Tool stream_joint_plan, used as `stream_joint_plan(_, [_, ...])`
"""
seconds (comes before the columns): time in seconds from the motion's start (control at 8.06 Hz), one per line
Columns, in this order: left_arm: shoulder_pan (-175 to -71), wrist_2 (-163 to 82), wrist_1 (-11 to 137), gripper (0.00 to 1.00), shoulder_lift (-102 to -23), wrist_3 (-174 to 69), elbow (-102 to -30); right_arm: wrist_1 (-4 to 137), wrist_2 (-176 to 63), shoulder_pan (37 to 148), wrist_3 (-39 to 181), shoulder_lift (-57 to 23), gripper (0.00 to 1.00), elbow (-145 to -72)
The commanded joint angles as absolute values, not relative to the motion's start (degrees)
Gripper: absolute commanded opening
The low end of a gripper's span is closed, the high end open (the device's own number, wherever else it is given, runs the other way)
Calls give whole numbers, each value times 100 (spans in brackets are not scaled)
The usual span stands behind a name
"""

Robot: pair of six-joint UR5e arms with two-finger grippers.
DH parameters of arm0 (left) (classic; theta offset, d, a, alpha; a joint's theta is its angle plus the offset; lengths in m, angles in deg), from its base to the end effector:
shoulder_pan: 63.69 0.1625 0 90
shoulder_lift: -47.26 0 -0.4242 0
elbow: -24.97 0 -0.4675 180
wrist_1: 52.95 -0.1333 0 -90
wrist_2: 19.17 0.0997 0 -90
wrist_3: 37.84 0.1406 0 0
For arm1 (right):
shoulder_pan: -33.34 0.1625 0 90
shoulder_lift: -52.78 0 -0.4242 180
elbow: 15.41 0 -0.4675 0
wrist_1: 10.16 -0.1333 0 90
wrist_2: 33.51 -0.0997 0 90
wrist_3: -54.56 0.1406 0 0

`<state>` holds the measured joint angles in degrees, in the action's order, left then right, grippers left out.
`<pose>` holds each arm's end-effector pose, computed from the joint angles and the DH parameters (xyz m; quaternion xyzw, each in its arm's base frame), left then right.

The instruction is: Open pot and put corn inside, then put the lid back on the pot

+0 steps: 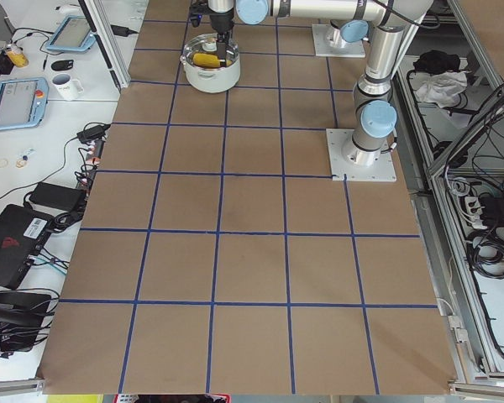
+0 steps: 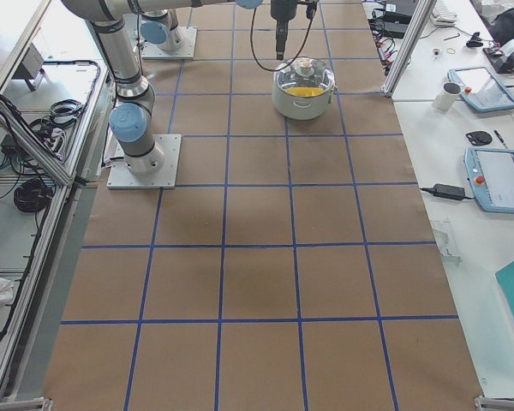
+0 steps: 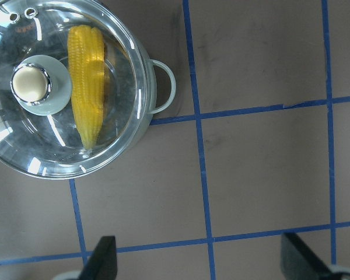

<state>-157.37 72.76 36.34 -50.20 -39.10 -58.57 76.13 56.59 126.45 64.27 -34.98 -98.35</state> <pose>-0.1682 -0.6120 0.4339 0.0212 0.9996 0.0018 0.0169 0.1646 -0.5768 0.4870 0.0576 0.9983 -0.0097 0.0002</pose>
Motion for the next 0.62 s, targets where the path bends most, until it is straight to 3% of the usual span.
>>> stream_joint_plan(0.0, [-15738, 7276, 3634, 100, -5021, -3907, -5852, 7404, 5631, 12536, 6124, -3511, 100, -9847])
stream_joint_plan(0.5, [-15738, 7276, 3634, 100, -5021, -3907, -5844, 7360, 5772, 12501, 6054, -3520, 100, -9847])
